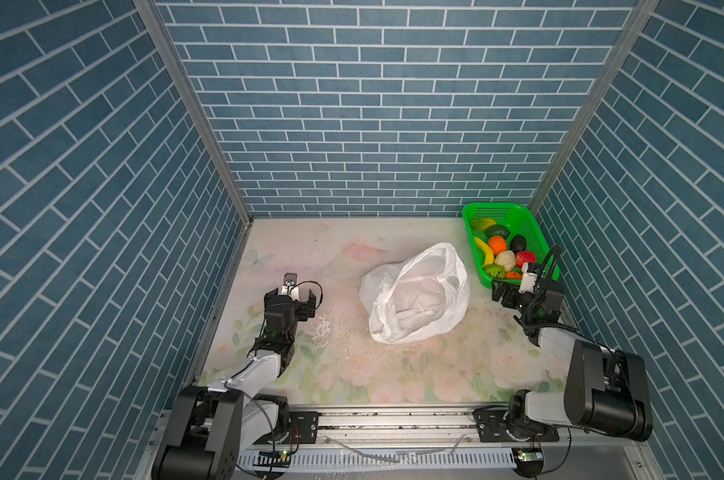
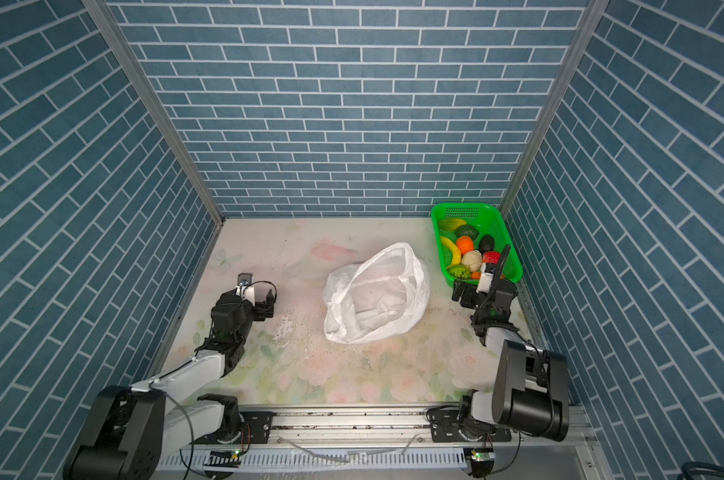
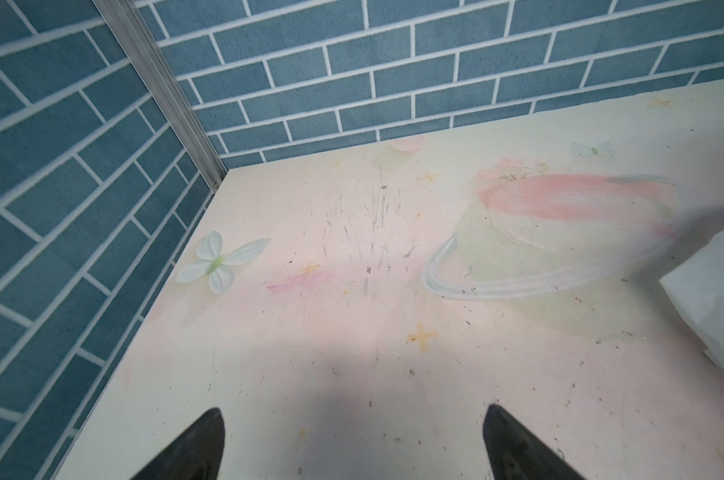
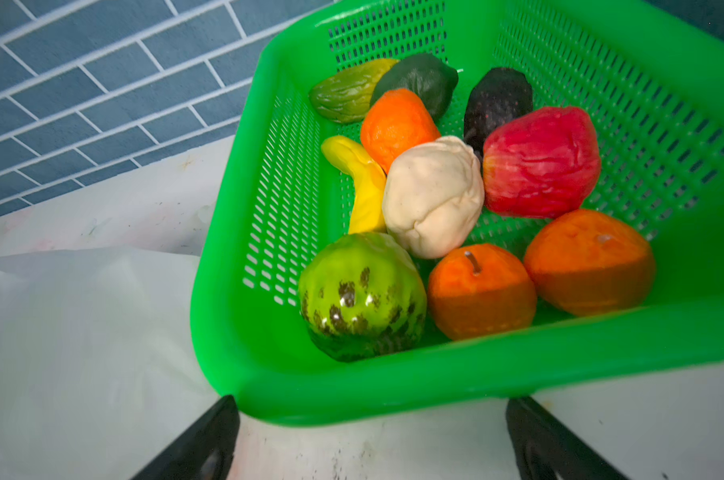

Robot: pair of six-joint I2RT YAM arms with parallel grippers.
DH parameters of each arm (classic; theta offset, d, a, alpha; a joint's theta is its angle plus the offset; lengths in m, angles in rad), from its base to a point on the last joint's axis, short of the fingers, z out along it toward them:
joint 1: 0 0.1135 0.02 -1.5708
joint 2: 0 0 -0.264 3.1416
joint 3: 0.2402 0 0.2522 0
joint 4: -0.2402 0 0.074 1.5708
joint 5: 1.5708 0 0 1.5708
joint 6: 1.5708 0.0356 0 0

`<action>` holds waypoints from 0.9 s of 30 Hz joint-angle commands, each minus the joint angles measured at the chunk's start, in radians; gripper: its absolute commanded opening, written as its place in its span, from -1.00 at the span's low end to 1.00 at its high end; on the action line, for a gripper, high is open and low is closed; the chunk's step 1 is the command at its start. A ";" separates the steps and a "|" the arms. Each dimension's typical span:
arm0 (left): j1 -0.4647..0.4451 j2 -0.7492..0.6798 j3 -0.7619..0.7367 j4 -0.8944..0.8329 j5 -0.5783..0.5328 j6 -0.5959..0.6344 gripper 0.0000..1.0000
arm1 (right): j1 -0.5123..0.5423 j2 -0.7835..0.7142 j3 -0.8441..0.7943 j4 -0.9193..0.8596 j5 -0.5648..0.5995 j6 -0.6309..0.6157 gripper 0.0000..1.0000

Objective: Untie the knot of the plastic bag and take out the fruit

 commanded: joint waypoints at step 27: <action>0.049 0.363 0.033 0.412 -0.010 0.008 0.92 | 0.089 0.174 -0.131 0.460 0.144 -0.103 0.98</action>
